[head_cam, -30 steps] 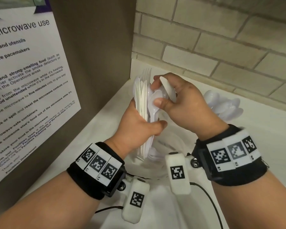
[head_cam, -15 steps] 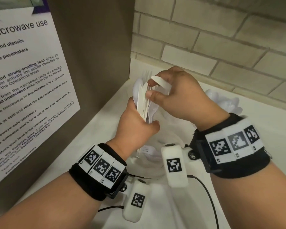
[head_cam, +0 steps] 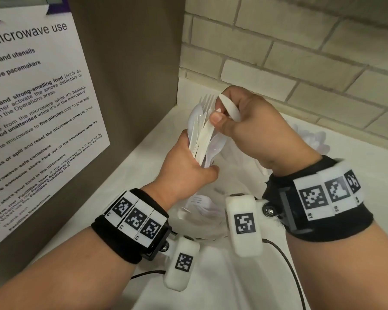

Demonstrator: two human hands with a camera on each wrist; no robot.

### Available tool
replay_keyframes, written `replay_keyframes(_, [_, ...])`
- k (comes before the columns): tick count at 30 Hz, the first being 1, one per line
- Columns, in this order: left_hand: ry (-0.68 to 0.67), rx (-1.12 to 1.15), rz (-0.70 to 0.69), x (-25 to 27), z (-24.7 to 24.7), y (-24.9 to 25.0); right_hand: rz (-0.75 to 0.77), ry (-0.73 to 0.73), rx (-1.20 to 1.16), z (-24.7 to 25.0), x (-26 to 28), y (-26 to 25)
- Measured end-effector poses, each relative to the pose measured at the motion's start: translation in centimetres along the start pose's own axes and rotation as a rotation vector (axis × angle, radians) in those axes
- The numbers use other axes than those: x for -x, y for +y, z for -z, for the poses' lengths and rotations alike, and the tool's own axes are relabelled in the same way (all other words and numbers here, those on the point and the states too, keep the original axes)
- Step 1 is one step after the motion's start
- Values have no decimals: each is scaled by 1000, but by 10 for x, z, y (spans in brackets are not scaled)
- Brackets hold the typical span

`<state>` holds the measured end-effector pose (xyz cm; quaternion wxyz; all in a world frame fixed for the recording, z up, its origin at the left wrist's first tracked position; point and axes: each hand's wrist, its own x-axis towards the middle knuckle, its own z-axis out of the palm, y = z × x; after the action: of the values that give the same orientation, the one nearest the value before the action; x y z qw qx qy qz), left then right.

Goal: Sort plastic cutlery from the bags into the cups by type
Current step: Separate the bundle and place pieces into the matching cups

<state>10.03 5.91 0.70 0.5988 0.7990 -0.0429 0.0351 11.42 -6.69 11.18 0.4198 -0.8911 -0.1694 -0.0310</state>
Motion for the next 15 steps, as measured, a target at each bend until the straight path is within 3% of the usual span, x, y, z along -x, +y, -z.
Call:
replay_keyframes(10, [-25, -13, -27, -1, 2, 2, 1, -24, -52, 5, 4, -2])
replay_keyframes(15, [-58, -59, -30, 2, 3, 2, -87, 11, -92, 16, 1, -7])
